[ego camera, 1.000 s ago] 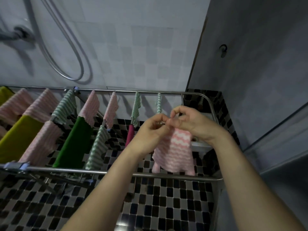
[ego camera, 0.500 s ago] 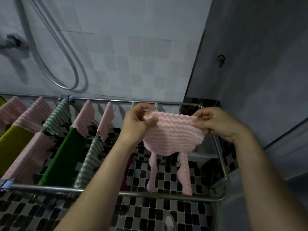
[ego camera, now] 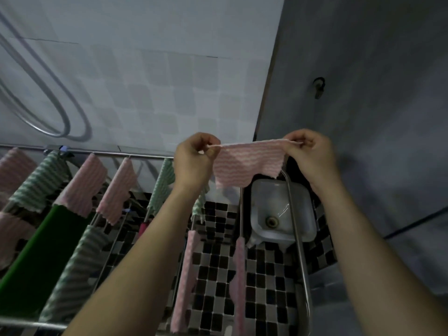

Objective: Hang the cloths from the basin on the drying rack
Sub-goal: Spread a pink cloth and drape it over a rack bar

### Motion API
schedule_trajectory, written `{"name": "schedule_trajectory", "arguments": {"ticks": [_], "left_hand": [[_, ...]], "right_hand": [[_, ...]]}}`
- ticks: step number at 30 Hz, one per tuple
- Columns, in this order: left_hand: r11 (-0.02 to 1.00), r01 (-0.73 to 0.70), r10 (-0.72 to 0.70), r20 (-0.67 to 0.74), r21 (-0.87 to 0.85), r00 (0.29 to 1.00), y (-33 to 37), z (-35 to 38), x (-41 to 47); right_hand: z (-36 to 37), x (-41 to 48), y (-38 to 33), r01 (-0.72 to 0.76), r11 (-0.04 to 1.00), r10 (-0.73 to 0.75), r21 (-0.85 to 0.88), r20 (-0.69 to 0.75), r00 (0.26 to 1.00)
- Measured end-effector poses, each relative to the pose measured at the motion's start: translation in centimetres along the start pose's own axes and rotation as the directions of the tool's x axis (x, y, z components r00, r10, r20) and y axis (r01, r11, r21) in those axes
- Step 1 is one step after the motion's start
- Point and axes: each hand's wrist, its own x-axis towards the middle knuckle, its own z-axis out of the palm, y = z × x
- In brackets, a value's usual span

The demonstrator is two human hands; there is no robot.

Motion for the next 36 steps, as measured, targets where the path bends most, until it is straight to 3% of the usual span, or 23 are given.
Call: {"name": "schedule_trajectory", "arguments": {"ticks": [3,6,10,13,18,23,28,36], "left_hand": [[0.995,-0.050,0.048,0.027,0.084,0.998,-1.1,0.6,-0.4],[0.940,-0.044,0.004,0.117,0.338,0.993,-4.8,0.8,-2.5],[0.687,-0.100,-0.136,0.263,0.720,0.955,-9.1,1.5,-5.2],[0.575,-0.133,-0.246,0.325,0.807,0.913,-10.0,1.8,-6.0],[0.526,-0.151,-0.333,0.366,0.837,0.869,-10.7,2.0,-5.7],[0.702,-0.058,-0.284,0.353,0.710,0.891,-9.0,3.7,-6.5],[0.721,-0.083,-0.232,0.352,0.688,0.907,-9.6,5.4,-8.2],[0.752,-0.090,-0.144,0.296,0.653,0.944,-9.9,4.9,-8.2]], "right_hand": [[-0.3,-0.3,1.9,0.002,1.000,-0.002,-0.013,-0.036,0.999],[0.3,-2.4,5.9,-0.076,0.970,0.101,-0.232,0.096,0.990],[2.5,-5.0,11.0,-0.141,0.782,0.431,-0.607,0.364,0.825],[3.1,-5.5,12.1,-0.149,0.764,0.486,-0.627,0.409,0.772],[3.4,-4.7,12.8,-0.170,0.771,0.539,-0.614,0.487,0.687],[5.0,-2.3,12.3,-0.307,0.837,0.480,-0.452,0.338,0.810],[7.9,-0.6,12.0,-0.427,0.804,0.549,-0.415,0.241,0.800],[9.5,1.4,12.1,-0.306,0.771,0.417,-0.559,0.080,0.905]]}}
